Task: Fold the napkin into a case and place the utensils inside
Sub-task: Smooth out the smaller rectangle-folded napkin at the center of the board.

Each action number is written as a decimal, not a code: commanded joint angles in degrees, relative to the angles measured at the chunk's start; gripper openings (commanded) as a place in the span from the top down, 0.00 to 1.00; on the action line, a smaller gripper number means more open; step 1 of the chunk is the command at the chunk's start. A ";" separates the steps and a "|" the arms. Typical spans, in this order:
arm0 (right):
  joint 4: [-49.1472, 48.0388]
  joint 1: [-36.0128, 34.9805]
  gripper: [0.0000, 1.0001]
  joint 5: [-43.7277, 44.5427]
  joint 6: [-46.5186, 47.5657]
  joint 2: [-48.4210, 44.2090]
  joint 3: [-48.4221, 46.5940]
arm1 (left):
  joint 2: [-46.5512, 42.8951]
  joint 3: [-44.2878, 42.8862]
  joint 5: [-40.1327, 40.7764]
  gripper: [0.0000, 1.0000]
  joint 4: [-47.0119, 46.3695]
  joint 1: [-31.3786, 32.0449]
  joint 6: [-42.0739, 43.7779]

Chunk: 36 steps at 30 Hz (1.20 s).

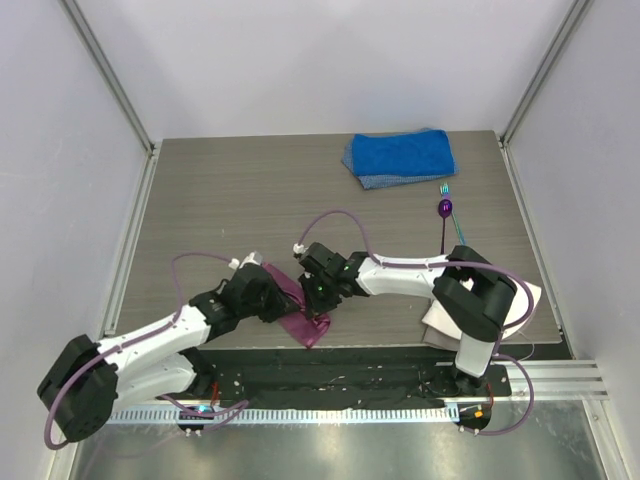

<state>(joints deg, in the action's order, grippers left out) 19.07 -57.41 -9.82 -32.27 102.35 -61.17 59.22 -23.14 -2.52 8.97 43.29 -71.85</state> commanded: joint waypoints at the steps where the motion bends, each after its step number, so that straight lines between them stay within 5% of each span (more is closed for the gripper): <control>1: -0.09 -0.16 0.99 1.83 0.19 -2.68 -0.97 | -1.83 3.09 3.14 0.94 2.73 0.13 -2.24; 11: 4.83 -0.25 0.99 5.69 2.12 -4.96 -4.04 | 12.40 2.13 -0.29 0.99 -8.00 0.22 -1.62; 20: 7.12 -0.16 0.99 7.63 2.22 -4.35 -4.40 | 18.82 -3.23 2.09 1.00 -8.71 0.13 0.75; 31: -1.92 -0.25 0.98 5.87 -1.30 -3.56 4.21 | 14.97 -2.80 3.23 0.99 -5.99 0.22 2.07; 36: -2.81 -0.25 0.98 5.87 -1.48 -2.85 5.18 | 6.45 -3.05 3.66 0.89 -0.11 0.13 2.60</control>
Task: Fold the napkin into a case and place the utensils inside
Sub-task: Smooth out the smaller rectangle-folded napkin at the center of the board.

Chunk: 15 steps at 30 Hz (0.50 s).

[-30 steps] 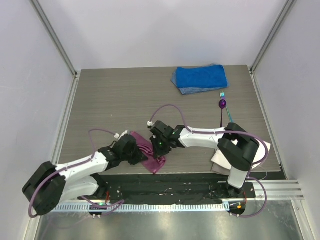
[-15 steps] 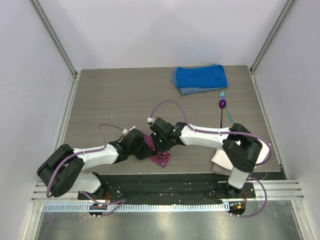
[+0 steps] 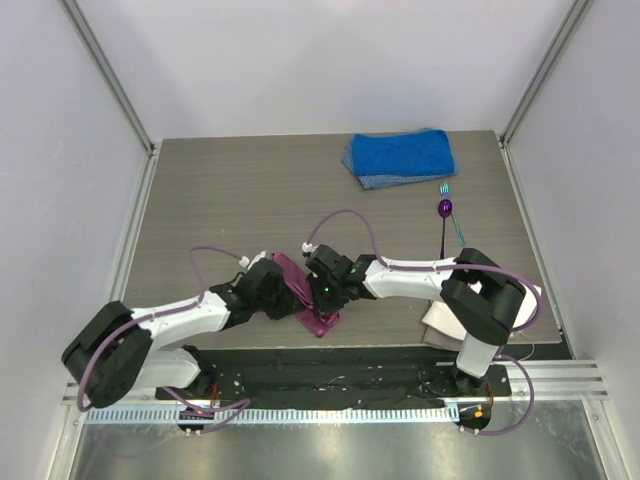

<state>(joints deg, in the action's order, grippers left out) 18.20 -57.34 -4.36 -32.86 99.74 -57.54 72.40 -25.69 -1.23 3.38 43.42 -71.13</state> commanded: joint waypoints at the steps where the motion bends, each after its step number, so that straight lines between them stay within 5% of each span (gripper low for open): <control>1: -1.94 -0.31 0.98 0.58 -0.80 -0.25 1.64 | -10.23 -0.93 3.07 0.88 8.28 -0.09 1.96; 7: -1.23 -0.23 0.95 1.46 -0.45 -0.60 1.29 | -14.22 -6.91 2.47 0.82 11.22 -4.65 4.68; 15: -0.97 -0.31 0.92 2.07 -0.54 -0.96 1.03 | 4.23 -12.71 -8.16 0.87 1.82 -9.84 9.43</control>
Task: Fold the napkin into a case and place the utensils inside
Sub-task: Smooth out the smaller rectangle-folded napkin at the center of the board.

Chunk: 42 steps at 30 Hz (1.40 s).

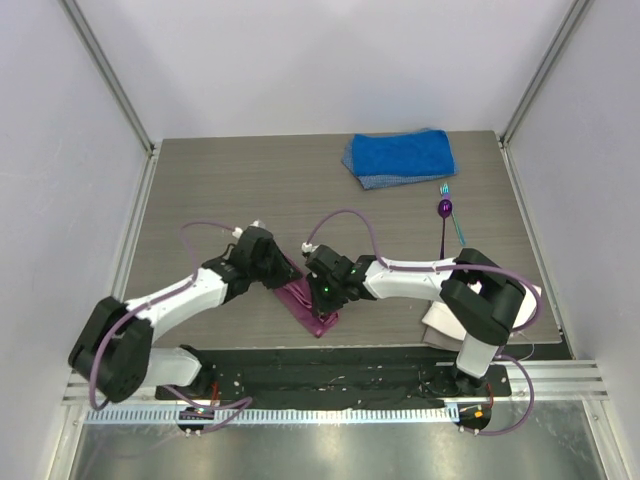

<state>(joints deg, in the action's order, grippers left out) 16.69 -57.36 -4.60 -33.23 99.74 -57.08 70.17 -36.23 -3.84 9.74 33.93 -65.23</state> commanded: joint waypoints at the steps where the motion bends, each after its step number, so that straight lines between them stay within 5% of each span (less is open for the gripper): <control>1: 0.71 -0.21 0.91 2.14 -0.25 -1.04 0.48 | 7.60 -2.18 -5.57 0.87 -4.73 -0.45 3.79; 17: 5.81 3.22 0.40 0.65 1.68 -11.15 -1.54 | 6.64 6.25 -7.59 0.91 -4.55 -3.70 6.96; 22: 5.29 4.98 0.44 -1.20 1.86 -10.27 -2.51 | 7.26 7.75 -8.21 0.91 -6.31 -3.70 6.61; 29: -2.79 4.11 0.76 -7.08 -3.23 -8.69 3.19 | 7.35 8.54 -7.15 0.92 -7.10 -3.70 7.05; 33: -11.22 3.14 0.81 -8.67 -6.05 -7.64 9.95 | 5.60 7.05 -7.59 0.92 -5.44 -3.79 7.84; 42: -9.05 3.22 0.86 -4.72 -3.25 -6.14 9.27 | -1.18 0.20 -6.36 0.80 3.88 -6.59 10.65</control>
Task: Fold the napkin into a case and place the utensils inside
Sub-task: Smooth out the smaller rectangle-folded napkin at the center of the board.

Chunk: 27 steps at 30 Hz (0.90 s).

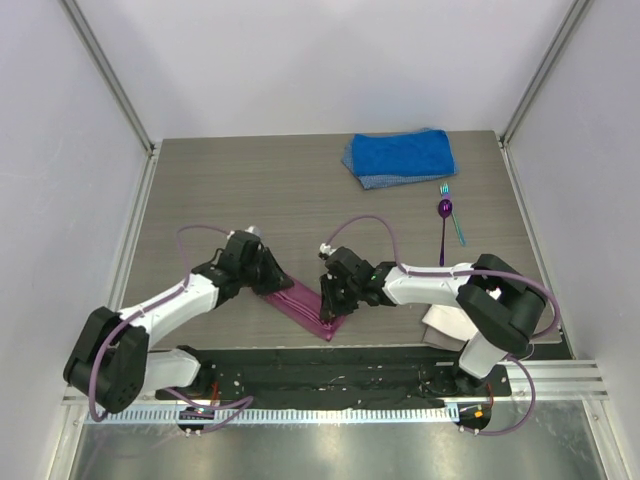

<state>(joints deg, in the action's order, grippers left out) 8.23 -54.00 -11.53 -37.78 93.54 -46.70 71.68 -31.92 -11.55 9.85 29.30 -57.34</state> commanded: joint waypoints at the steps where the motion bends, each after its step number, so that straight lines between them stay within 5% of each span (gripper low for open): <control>1: -0.32 -0.14 0.86 2.56 1.57 0.15 -1.29 | -2.08 -4.46 1.36 0.80 4.21 -2.92 3.54; 11: 1.43 -0.14 0.87 4.14 3.15 0.25 -1.73 | 7.32 -1.66 0.65 0.88 2.89 -5.04 6.10; 17: 7.40 -0.93 0.85 6.78 8.94 -0.72 -8.47 | 5.05 0.81 2.15 0.91 1.67 -5.39 6.37; 27: 11.37 -2.16 0.60 6.61 15.89 4.10 -21.15 | 3.20 -2.26 0.48 0.91 2.02 -6.27 6.72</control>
<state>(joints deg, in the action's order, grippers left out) 17.98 -55.40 -5.43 -26.30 94.61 -63.31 76.55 -32.05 -10.57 11.66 23.86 -51.57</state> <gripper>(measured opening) 0.369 0.091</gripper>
